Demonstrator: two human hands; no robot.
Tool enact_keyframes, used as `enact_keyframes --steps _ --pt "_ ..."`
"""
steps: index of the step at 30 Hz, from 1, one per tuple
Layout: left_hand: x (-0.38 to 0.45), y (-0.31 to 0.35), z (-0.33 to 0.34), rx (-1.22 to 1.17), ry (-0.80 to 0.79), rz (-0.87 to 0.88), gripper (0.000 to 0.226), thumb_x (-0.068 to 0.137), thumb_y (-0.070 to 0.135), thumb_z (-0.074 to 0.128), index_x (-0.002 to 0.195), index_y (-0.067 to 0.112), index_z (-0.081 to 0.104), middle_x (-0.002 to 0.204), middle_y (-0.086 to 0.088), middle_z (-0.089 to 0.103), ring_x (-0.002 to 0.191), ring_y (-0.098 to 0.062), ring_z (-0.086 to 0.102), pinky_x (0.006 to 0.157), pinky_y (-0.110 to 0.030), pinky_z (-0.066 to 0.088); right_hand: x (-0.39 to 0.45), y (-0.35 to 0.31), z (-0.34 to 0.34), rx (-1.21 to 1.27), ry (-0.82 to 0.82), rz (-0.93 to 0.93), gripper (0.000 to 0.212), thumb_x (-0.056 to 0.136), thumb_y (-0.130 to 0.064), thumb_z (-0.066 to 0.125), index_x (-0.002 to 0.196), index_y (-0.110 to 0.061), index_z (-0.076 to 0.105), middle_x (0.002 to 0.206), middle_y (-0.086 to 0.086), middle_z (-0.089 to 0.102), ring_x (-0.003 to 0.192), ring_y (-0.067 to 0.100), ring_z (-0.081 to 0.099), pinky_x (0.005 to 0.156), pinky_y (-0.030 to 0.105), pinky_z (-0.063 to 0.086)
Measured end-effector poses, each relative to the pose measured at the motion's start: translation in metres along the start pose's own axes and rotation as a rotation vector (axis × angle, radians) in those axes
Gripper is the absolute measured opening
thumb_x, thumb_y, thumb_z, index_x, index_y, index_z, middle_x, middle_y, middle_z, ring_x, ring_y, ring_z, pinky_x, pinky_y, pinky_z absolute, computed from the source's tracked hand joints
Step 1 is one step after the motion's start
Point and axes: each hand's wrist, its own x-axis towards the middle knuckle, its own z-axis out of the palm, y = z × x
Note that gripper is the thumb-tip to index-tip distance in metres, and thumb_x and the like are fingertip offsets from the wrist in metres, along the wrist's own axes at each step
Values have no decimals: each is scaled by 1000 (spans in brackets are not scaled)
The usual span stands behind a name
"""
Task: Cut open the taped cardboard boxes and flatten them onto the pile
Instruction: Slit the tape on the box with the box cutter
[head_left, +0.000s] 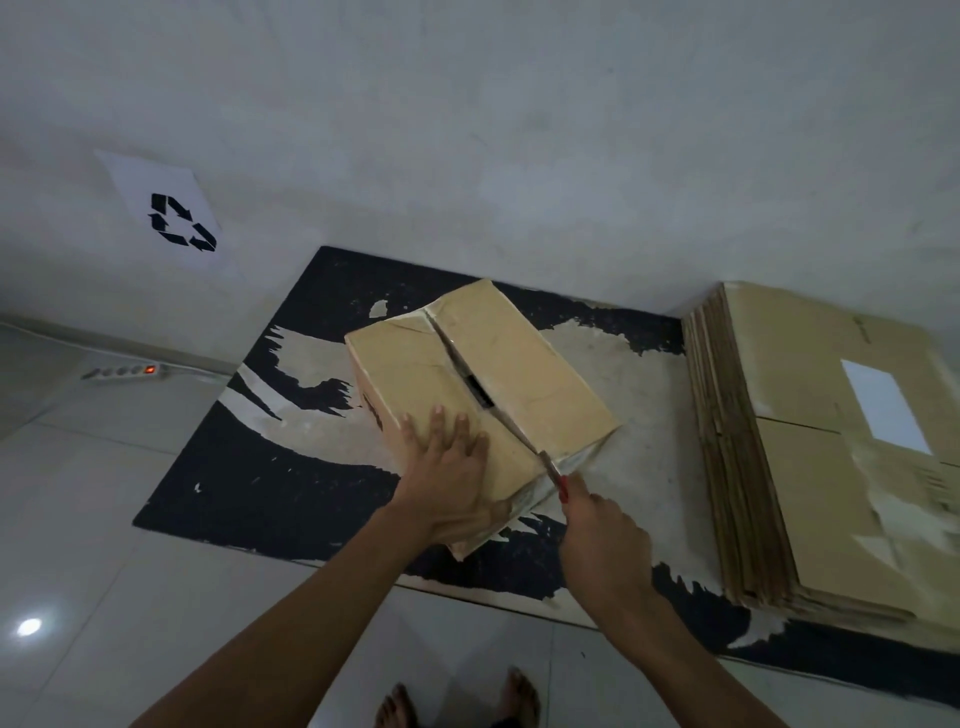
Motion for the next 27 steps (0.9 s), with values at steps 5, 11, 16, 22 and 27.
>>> enact_keyframes --steps 5,11,16,22,27 --pt "-14 2 5 -103 6 -25 114 67 93 -3 156 22 9 166 -5 -5 151 -34 -16 107 -79 -6 1 46 1 684 -37 -2 12 101 -12 50 103 -22 55 74 -1 64 59 12 62 62 47 56" --pt "-33 -2 35 -207 178 -22 106 76 83 -15 159 22 7 166 -5 -11 145 -30 -33 118 -67 2 5 63 4 545 -19 -289 16 102 -14 48 108 -28 53 66 -6 59 55 13 59 51 35 51" --pt "-34 -4 45 -254 271 -10 96 88 72 -12 157 14 23 166 -9 11 149 -25 -21 118 -67 3 11 59 15 233 109 -405 47 103 -54 24 136 -39 53 88 -12 51 70 6 52 61 28 49" --pt "-39 -7 41 -281 224 -24 107 79 79 -19 158 17 18 167 -4 6 148 -19 -27 121 -58 -9 11 51 23 93 283 -460 49 100 -54 27 121 -33 67 90 -8 55 72 10 51 62 26 42" --pt "-42 -5 37 -280 198 -39 111 75 80 -23 158 19 17 167 -3 5 145 -16 -30 120 -53 -15 13 39 20 49 306 -476 45 95 -50 36 117 -33 70 83 -9 51 69 9 48 61 24 35"
